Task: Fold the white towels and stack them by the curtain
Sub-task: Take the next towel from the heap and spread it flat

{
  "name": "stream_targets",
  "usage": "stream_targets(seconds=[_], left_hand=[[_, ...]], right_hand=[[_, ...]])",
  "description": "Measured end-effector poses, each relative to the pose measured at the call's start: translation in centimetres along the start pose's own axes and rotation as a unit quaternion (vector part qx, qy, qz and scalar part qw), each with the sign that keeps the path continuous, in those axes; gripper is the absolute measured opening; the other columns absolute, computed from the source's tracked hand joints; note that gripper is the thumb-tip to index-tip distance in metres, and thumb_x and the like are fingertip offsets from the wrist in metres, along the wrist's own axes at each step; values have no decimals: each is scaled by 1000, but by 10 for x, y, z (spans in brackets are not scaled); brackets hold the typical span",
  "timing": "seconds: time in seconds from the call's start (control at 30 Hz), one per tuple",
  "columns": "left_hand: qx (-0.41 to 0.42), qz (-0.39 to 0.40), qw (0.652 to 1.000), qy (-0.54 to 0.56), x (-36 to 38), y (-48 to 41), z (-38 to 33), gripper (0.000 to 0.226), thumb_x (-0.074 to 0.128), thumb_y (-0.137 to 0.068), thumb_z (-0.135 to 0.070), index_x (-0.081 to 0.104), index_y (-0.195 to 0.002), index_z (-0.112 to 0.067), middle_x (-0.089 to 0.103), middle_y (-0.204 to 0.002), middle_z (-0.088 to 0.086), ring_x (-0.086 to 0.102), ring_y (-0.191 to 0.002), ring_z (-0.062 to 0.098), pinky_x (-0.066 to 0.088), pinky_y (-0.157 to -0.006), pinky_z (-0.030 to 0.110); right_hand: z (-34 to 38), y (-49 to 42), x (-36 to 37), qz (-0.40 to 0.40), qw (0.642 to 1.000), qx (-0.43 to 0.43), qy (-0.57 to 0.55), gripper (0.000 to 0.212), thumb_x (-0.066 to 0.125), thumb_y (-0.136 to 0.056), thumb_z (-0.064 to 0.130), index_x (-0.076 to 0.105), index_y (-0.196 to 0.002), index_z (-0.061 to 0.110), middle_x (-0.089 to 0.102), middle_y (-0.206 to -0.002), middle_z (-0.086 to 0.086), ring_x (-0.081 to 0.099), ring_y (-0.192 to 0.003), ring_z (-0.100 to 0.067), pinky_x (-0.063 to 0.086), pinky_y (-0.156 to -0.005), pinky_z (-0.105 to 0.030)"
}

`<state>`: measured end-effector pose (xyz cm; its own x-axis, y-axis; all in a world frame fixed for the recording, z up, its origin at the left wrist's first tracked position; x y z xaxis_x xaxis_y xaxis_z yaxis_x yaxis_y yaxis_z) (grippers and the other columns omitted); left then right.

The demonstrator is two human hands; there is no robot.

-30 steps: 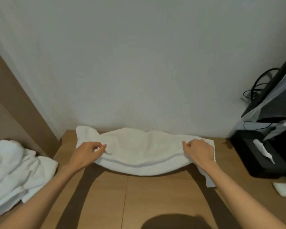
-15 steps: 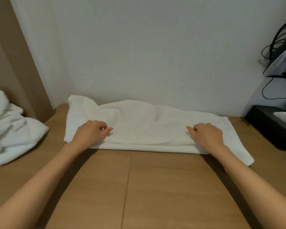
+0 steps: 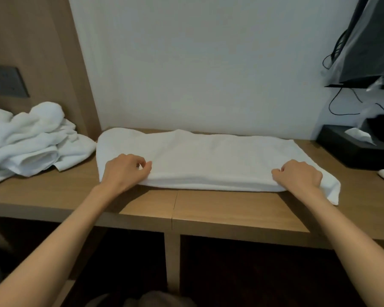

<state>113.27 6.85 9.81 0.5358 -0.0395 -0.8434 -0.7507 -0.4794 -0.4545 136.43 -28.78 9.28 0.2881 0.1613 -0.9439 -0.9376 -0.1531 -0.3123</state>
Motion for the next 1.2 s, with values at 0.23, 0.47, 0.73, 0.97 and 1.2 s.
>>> stream_targets(seconds=[0.23, 0.47, 0.73, 0.97, 1.2], left_hand=[[53, 106, 987, -106, -8, 17, -22, 28, 50, -90, -52, 66, -87, -29, 65, -81, -7, 53, -65, 8, 33, -54, 16], [39, 99, 994, -28, 12, -22, -58, 31, 47, -96, -32, 60, -123, -24, 62, -121, 1, 57, -109, 22, 46, -87, 33], [-44, 257, 959, -114, 110, -67, -76, 62, 15, -99, -54, -7, -151, -31, -19, -158, 7, -18, -144, 35, -9, -110, 63], [-44, 262, 960, -86, 146, -100, -71, 64, 7, -90, -70, -4, -149, -45, -13, -160, -4, -16, -144, 36, -13, -108, 64], [-2, 268, 961, -66, 162, -111, -108, 63, 7, -94, -64, -1, -150, -39, -11, -160, -1, -13, -146, 31, -11, -112, 57]], right_hand=[[10, 34, -15, -10, 997, -70, 24, 32, 45, -94, 39, 64, -82, 17, 64, -83, -3, 55, -82, -21, 35, -78, -33], [105, 14, -20, 94, 963, -196, -158, 30, 47, -94, 34, 62, -119, 26, 60, -129, 0, 52, -119, -24, 40, -97, -36], [176, -27, 54, 201, 940, -232, -151, 52, 22, -103, 40, 4, -151, 37, -4, -161, 4, -7, -147, -24, -6, -113, -57], [122, -76, 94, 209, 966, -138, -66, 57, 5, -91, 69, 1, -145, 54, -8, -159, 14, -10, -147, -21, -13, -102, -72], [62, -101, 95, 191, 978, -54, -65, 58, 9, -92, 69, 3, -147, 51, -8, -160, 12, -7, -148, -20, -11, -108, -66]])
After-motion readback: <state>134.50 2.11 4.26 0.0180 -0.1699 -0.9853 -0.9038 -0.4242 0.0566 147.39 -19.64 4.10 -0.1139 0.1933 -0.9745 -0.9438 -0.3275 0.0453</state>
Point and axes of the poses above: each hand's wrist, its own y-axis away from the middle knuckle, its own x-axis out of the palm, z = x × y, the point moved 5 cm from there along -y, towards the middle knuckle
